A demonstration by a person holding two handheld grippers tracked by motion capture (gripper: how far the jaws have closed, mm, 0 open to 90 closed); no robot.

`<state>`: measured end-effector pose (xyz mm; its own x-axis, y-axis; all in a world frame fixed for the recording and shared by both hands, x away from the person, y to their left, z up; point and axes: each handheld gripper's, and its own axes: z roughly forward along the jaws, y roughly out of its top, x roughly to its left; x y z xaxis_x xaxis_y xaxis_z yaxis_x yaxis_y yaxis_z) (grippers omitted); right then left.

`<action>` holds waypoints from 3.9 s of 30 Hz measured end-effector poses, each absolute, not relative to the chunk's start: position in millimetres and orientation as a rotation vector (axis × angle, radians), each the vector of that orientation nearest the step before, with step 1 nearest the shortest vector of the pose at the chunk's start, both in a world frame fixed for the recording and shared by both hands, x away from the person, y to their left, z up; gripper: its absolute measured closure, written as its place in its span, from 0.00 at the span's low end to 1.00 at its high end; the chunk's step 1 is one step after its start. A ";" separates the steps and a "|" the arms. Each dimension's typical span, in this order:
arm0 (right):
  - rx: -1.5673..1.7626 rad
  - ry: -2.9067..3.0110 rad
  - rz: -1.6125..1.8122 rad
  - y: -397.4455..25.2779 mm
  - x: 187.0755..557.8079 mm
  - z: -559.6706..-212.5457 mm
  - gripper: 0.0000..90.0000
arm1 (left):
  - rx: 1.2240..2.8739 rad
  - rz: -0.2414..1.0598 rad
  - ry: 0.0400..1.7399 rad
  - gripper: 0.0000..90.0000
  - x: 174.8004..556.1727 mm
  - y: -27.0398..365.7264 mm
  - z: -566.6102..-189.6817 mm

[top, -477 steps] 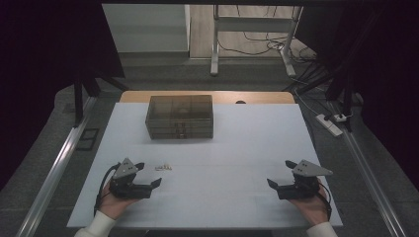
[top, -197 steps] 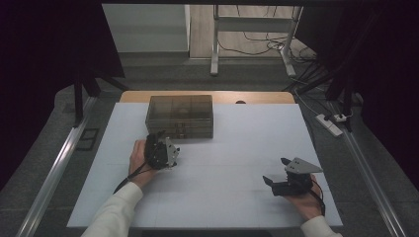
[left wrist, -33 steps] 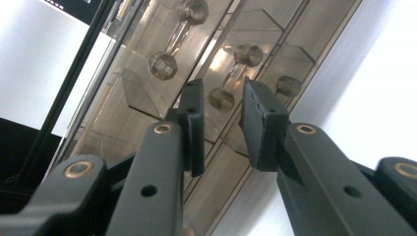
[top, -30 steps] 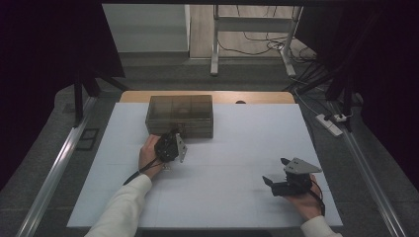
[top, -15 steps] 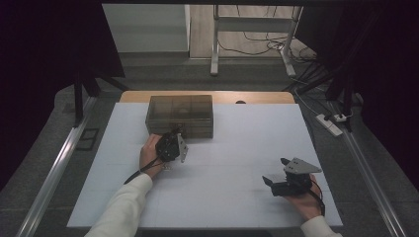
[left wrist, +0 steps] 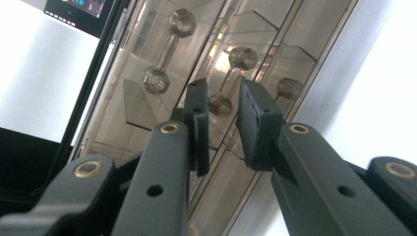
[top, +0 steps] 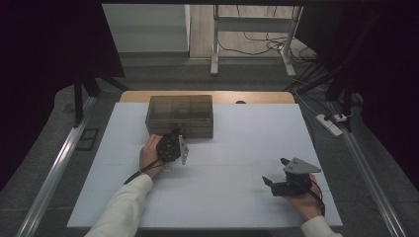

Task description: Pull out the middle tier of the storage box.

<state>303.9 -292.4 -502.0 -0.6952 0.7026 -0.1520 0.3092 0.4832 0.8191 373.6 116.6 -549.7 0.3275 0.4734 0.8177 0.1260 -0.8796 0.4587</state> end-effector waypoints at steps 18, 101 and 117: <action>0.840 2.262 1.108 -292.3 304.2 -502.6 0.07 | 2.267 1.665 0.472 0.85 372.1 113.8 -556.6; 0.849 2.261 1.104 -293.8 304.4 -502.8 0.08 | 2.277 1.774 0.421 0.87 370.4 113.5 -563.6; 0.850 2.259 1.101 -293.6 304.3 -502.8 0.08 | 2.289 1.794 0.430 0.89 370.4 112.2 -563.2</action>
